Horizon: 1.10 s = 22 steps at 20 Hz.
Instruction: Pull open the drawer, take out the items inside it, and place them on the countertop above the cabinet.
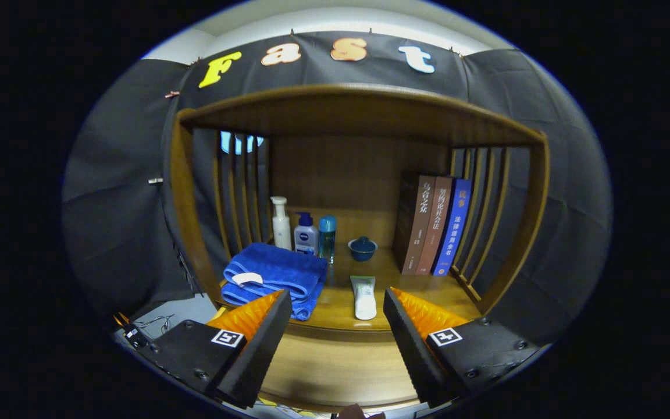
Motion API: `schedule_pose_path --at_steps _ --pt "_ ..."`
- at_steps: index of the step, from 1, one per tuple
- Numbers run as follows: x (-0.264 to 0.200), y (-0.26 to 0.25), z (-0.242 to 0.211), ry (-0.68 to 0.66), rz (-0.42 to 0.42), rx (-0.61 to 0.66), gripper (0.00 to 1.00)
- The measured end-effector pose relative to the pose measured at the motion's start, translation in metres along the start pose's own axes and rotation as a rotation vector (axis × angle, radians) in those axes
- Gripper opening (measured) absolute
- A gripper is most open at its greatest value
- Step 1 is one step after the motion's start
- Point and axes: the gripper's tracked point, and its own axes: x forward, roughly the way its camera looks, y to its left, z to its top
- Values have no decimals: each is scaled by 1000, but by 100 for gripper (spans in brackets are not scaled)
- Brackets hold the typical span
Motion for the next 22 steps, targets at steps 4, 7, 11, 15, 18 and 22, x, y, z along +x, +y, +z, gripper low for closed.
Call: schedule_pose_path --at_steps 4,7,11,15,18,22 --pt "-57 4 -17 -114 -28 -4 99" --pt "-88 6 -40 -185 -54 30 99" --pt "-108 4 -90 -239 -97 79 99" --pt "-115 -7 -141 -211 -118 89 99" --pt "-118 -17 -164 -189 -144 62 100" --pt "-119 -23 -187 -207 -145 126 99"
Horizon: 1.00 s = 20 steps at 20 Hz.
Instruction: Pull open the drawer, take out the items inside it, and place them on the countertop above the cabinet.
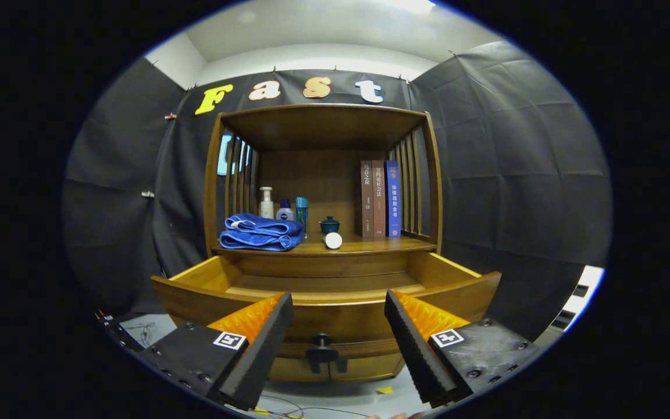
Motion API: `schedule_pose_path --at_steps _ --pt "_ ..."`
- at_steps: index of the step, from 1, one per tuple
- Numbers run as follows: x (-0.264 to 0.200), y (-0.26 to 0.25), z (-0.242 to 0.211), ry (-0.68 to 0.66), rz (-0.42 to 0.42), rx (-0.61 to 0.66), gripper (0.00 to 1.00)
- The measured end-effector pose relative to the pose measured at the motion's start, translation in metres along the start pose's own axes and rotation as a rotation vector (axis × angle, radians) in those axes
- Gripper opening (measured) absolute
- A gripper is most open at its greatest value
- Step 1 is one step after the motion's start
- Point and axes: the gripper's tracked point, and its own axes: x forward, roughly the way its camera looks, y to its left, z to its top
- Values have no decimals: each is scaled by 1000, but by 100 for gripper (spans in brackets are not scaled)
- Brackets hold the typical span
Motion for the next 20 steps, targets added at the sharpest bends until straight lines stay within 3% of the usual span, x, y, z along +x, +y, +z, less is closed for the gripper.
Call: schedule_pose_path --at_steps 12,20 --pt "38 21 -74 165 51 -28 99" --pt "64 19 -68 103 75 27 100"
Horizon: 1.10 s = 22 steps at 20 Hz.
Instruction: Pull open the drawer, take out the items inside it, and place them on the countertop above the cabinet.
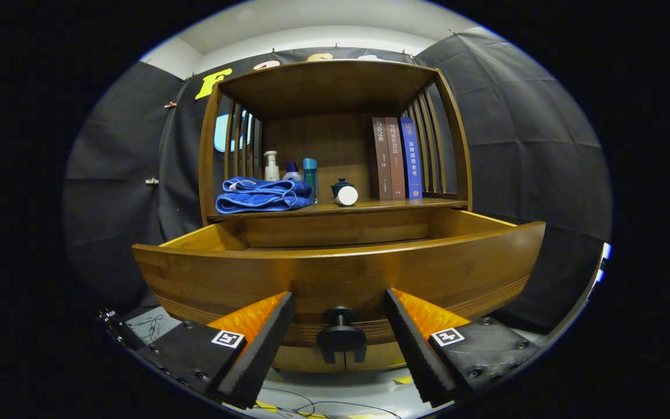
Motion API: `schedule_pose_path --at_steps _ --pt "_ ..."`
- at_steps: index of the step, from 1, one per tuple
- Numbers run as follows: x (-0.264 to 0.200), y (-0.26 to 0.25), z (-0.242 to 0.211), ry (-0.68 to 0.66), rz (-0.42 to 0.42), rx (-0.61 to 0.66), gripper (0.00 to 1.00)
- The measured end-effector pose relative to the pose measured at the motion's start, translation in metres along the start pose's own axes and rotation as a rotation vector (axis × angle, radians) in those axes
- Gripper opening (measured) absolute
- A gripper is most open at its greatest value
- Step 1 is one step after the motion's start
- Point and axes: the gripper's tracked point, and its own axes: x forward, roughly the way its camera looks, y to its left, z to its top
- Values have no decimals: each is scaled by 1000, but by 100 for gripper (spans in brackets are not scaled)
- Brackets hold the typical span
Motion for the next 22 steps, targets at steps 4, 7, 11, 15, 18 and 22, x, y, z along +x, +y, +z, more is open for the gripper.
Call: schedule_pose_path --at_steps 4,7,11,15,18,22 --pt "29 1 11 -1 -2 -15 100" --pt "46 2 12 14 -3 -18 100" --pt "69 2 14 10 -1 -14 100" --pt "87 2 15 12 -2 -12 100" --pt "102 2 17 18 -2 -13 100" --pt "121 1 18 14 -1 -6 99"
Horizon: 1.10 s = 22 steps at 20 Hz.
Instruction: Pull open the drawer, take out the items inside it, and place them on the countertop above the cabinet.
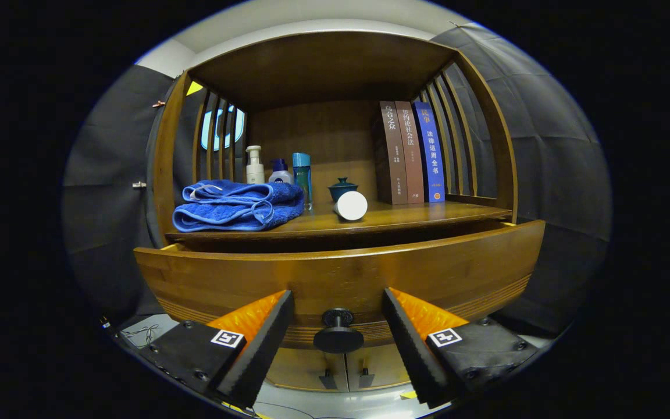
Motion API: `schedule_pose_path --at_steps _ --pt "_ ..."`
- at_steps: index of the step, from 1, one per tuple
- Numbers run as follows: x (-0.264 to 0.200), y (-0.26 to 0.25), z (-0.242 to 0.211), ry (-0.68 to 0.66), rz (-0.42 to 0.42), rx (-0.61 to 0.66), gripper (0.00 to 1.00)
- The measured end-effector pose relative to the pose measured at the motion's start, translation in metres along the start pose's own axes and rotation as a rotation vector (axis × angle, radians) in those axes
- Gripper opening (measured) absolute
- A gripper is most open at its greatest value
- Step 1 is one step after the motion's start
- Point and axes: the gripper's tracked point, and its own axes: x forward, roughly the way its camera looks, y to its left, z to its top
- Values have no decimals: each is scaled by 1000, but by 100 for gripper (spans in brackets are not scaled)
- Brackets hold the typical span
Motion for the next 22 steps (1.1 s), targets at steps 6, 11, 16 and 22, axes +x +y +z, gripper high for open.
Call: schedule_pose_path --at_steps 6,11,16,22 --pt "23 1 2 3 -1 -1 99" --pt "40 2 3 4 0 -10 99" --pt "48 -1 4 -8 -10 -11 98" --pt "47 0 3 3 -16 15 97"
